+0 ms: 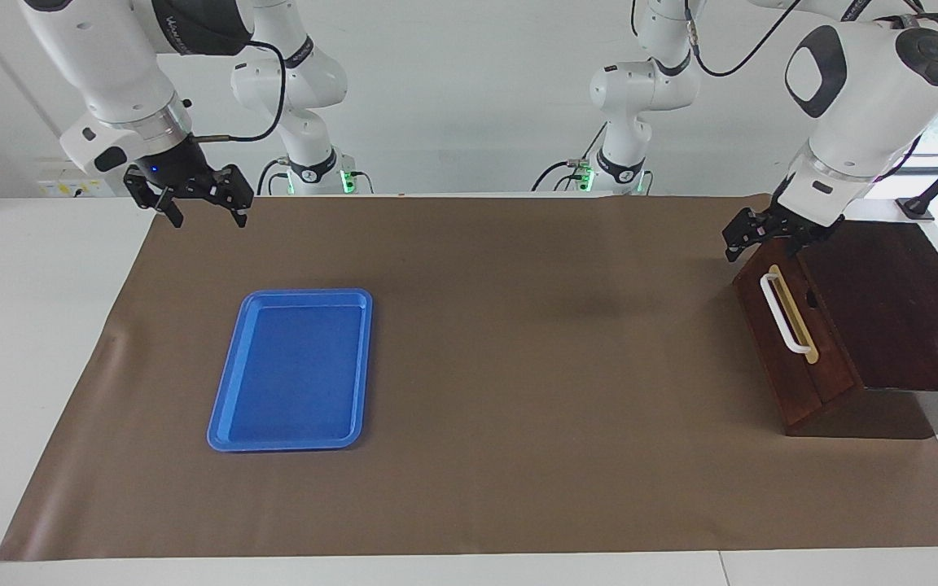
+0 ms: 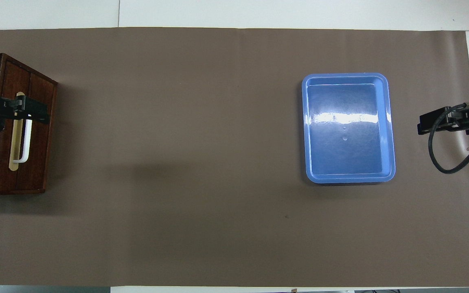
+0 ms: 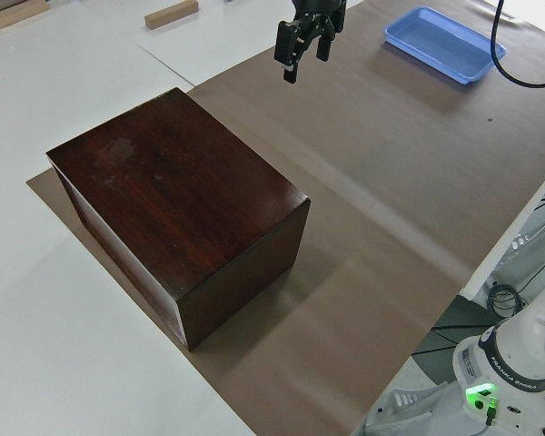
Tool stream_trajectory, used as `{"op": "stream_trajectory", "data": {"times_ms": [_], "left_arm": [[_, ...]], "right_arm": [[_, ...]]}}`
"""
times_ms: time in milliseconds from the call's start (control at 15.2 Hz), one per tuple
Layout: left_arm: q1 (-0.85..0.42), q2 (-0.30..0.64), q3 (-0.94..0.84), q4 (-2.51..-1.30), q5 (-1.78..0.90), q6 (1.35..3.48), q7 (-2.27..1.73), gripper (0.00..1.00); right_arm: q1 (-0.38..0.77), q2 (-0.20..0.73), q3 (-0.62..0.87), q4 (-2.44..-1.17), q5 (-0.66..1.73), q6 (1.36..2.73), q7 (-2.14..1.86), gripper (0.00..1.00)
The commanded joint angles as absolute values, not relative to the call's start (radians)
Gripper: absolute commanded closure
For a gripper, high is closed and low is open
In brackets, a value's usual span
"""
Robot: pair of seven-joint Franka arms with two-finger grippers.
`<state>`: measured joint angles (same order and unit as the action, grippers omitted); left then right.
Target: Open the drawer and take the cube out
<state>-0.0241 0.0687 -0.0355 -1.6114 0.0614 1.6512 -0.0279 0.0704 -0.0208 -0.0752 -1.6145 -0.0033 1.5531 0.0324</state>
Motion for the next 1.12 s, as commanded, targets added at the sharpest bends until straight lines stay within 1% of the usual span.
{"op": "stream_trajectory", "data": {"times_ms": [0, 131, 328, 459, 591, 853, 1050], "left_arm": [[-0.066, 0.074, -0.028, -1.713, 0.176, 1.782, -0.028, 0.00], [-0.075, 0.081, -0.028, -1.784, 0.273, 1.871, -0.029, 0.00], [-0.075, 0.126, -0.020, -1.822, 0.322, 1.969, -0.029, 0.00], [-0.075, 0.135, -0.018, -1.874, 0.382, 2.043, -0.029, 0.00], [-0.080, 0.138, 0.030, -1.922, 0.396, 2.126, -0.028, 0.00], [-0.086, 0.138, 0.060, -1.979, 0.396, 2.200, -0.028, 0.00], [-0.087, 0.140, 0.061, -1.988, 0.396, 2.212, -0.029, 0.00]], "right_arm": [[0.051, -0.029, -0.063, -1.632, -0.002, 1.575, 0.067, 0.00], [0.052, -0.031, -0.063, -1.640, -0.002, 1.597, 0.097, 0.00], [0.063, -0.028, -0.063, -1.657, -0.002, 1.628, 0.205, 0.00], [0.066, -0.018, -0.061, -1.657, -0.002, 1.632, 0.271, 0.00], [0.064, -0.008, -0.060, -1.660, 0.002, 1.629, 0.366, 0.00], [0.057, 0.012, -0.061, -1.661, 0.072, 1.620, 0.628, 0.00], [0.054, 0.014, -0.061, -1.680, 0.097, 1.617, 0.757, 0.00]]}}
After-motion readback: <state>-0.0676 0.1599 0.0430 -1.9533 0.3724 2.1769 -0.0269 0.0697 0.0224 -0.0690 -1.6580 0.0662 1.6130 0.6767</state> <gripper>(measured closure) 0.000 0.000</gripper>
